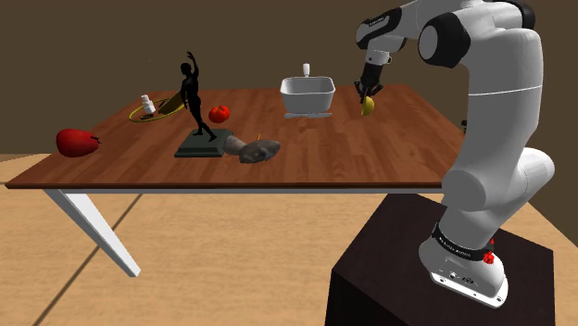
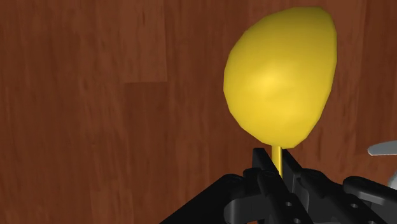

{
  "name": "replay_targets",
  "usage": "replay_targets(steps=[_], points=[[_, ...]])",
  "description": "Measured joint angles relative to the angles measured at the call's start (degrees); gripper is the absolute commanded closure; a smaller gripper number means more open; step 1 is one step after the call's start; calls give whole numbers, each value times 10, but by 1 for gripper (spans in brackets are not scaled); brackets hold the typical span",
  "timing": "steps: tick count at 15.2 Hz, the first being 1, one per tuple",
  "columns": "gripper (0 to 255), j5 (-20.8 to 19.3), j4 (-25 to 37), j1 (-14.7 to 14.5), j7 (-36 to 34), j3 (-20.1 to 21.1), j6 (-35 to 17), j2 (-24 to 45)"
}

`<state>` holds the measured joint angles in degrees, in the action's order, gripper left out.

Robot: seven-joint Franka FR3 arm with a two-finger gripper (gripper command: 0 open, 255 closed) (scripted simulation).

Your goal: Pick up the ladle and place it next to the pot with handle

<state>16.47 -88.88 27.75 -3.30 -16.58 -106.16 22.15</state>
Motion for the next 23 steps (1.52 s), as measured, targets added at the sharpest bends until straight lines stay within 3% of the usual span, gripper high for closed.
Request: replay_targets(steps=[11,17,18,23], points=[[255,14,-45,1,19,4,-71,26],[255,15,-50,1,20,5,-77,27],[0,15,-50,1,20,5,-77,28],[0,15,-50,1,20,5,-76,29]])
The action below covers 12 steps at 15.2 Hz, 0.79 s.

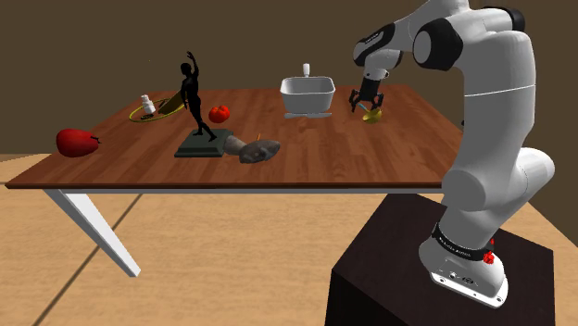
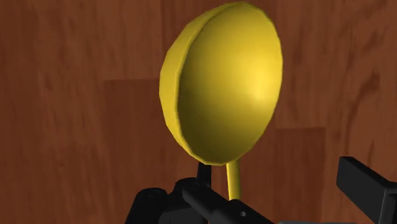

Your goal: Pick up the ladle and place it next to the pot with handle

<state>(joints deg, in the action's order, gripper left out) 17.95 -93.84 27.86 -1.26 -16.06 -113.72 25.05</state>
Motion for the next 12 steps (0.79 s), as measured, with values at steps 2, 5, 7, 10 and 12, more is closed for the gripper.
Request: replay_targets(steps=[2,5,7,10,12], points=[[0,-2,2,-1,-2,-1,6,-4],[0,-9,26,3,-6,-6,45,-20],[0,-10,41,5,-8,-6,58,-18],[0,-10,45,6,-8,-6,62,-18],[0,-11,45,6,-8,-6,63,-18]])
